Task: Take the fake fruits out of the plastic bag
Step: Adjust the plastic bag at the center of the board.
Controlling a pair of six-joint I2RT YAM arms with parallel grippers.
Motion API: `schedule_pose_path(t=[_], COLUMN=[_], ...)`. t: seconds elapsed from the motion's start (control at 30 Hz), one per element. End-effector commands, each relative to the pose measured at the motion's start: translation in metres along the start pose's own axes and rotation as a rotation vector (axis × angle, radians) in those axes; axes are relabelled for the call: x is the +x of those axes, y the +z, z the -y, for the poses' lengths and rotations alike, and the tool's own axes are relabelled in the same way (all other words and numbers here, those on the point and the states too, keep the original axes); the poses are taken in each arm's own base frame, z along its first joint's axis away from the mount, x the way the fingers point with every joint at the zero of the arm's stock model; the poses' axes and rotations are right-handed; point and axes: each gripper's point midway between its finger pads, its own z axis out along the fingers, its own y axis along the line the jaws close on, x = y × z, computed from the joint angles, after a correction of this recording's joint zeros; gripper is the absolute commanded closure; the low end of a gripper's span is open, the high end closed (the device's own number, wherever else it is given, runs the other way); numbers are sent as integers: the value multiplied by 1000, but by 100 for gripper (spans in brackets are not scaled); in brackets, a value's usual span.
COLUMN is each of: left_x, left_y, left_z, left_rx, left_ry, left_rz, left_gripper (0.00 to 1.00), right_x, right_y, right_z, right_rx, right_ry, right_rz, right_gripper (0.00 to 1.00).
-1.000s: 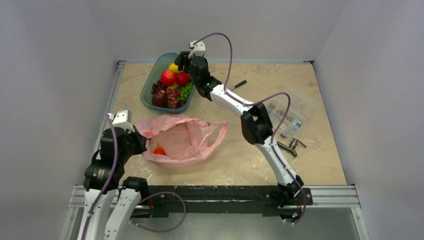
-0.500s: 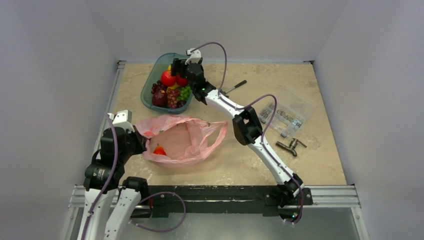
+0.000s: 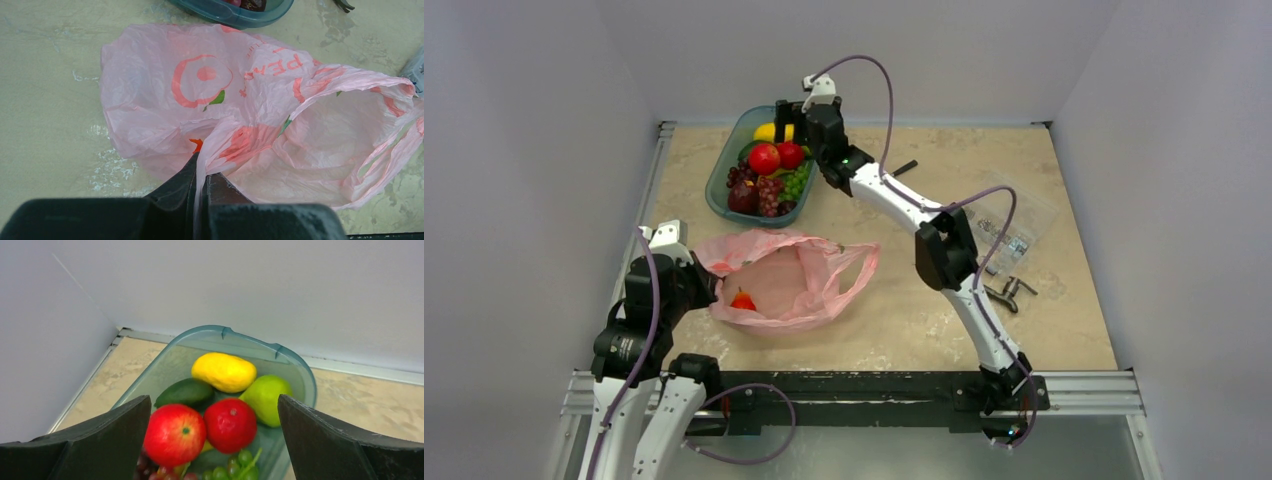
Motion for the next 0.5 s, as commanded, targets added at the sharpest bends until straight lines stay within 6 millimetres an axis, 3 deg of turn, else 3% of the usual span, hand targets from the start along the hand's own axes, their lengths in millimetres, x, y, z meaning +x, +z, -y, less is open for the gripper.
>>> schedule_pose_path(t=[0.0,0.07,0.1,0.2,0.37,0.47], left_x=[-8,-9,-9,-8,-8,-8], left_y=[2,2,2,3,4,4], left_z=[0,1,1,1,2,1], left_rx=[-4,-3,-1,0,2,-4], left_ry=[-7,-7,-6,-5,-3,-4], left_rz=[30,29,29,24,15,16], left_gripper=[100,100,100,100,100,100], right_x=[-79,-81,-93,-90,-66,-41], right_y=[-59,-84,-102,-145,-219,-267], right_z=[-21,-30,-36,-55,-98,-117], right_rx=[-50,-80,-102,-174,-320,-421], right_ry=[62,58,62,54,6,-75], right_rz=[23,-11,-9,-51,-125,-173], right_gripper=[1,1,1,1,3,9])
